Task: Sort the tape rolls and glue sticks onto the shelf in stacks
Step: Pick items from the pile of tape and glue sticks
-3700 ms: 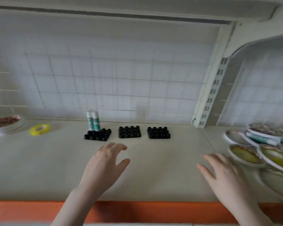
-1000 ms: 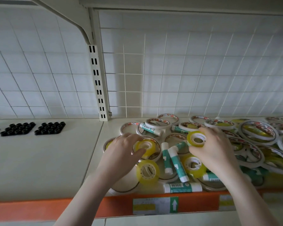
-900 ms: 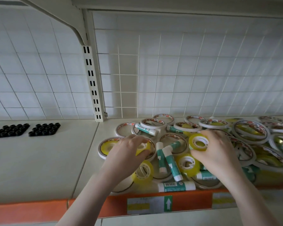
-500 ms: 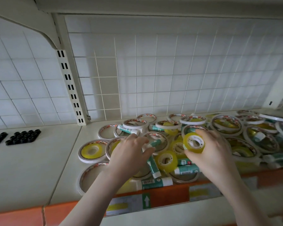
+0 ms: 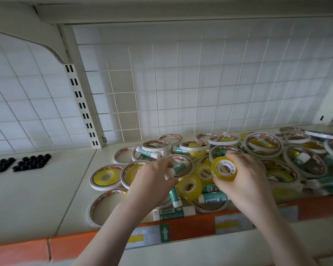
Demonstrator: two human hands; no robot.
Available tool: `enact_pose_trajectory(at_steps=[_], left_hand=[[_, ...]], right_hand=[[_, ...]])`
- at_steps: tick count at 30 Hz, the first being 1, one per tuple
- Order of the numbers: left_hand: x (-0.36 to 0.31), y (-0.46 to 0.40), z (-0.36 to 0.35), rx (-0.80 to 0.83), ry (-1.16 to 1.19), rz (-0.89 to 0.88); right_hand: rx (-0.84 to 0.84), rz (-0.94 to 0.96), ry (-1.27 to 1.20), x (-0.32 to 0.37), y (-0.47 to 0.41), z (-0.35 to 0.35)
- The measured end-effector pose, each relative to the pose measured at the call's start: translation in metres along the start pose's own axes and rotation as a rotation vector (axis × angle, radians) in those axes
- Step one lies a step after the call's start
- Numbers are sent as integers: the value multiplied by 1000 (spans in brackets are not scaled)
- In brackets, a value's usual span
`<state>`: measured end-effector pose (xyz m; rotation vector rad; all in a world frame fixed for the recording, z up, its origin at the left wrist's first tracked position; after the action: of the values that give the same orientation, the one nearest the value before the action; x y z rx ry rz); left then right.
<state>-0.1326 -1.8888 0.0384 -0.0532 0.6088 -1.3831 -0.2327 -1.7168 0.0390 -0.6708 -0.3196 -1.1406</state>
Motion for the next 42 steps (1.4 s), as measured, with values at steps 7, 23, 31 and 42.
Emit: enact_pose_trajectory(at_steps=[7, 23, 31, 42], left_hand=[[3, 4, 14, -65, 235, 22], [73, 80, 132, -433, 170, 144], [165, 161, 208, -522, 148, 225], [314, 258, 318, -516, 71, 257]], right_hand=[[14, 33, -24, 4, 0, -1], [143, 270, -85, 119, 40, -54], [242, 349, -89, 232, 100, -121], [307, 327, -104, 385, 187, -216]])
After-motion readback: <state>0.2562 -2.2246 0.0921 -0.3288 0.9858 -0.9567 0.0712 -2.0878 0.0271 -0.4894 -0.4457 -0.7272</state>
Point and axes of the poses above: each hand's wrist, its own y-axis away from the middle knuckle, its own z-axis out of the back of the hand, x = y × z, the point moved 8 cm from there along -y, towards the middle knuckle, and after that the axes turned 14 degrees about -z, right-handed, at the moved point
